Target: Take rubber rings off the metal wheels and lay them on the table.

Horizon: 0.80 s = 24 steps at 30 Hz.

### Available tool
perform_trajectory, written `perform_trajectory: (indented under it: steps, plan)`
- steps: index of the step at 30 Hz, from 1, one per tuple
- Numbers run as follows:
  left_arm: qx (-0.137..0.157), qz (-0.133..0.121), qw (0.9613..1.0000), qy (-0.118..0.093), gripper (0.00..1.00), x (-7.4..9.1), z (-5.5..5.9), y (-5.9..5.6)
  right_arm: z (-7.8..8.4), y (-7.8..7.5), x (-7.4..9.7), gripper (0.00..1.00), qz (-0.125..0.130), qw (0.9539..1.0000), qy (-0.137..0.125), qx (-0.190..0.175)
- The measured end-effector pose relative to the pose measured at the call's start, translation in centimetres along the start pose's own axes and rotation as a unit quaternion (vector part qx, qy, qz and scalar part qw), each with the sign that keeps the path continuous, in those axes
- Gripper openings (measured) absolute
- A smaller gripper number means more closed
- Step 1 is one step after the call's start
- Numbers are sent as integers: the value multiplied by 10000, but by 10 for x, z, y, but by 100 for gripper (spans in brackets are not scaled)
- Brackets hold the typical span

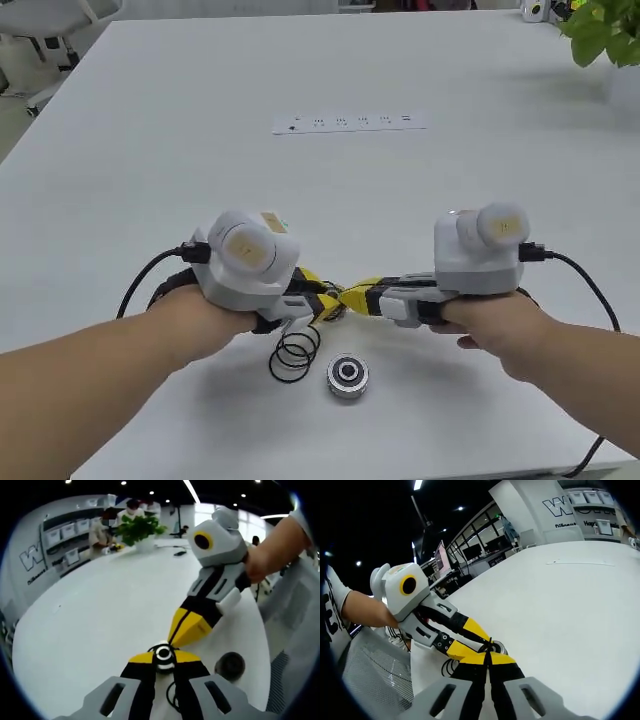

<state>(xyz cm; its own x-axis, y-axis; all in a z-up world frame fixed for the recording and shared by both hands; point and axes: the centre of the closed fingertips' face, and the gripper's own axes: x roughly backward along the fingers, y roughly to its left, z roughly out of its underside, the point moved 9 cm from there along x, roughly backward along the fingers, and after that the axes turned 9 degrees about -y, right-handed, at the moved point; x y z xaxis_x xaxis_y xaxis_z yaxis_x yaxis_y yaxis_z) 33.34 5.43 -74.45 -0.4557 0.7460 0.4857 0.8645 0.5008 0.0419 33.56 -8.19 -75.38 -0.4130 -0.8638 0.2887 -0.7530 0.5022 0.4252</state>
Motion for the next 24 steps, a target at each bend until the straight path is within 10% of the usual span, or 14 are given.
perform_trajectory:
  steps: [24]
  plan:
    - [114, 337, 9977, -585, 49, 42, -6, -4, -4, 6, 3, 0, -73, 9996, -160, -206]
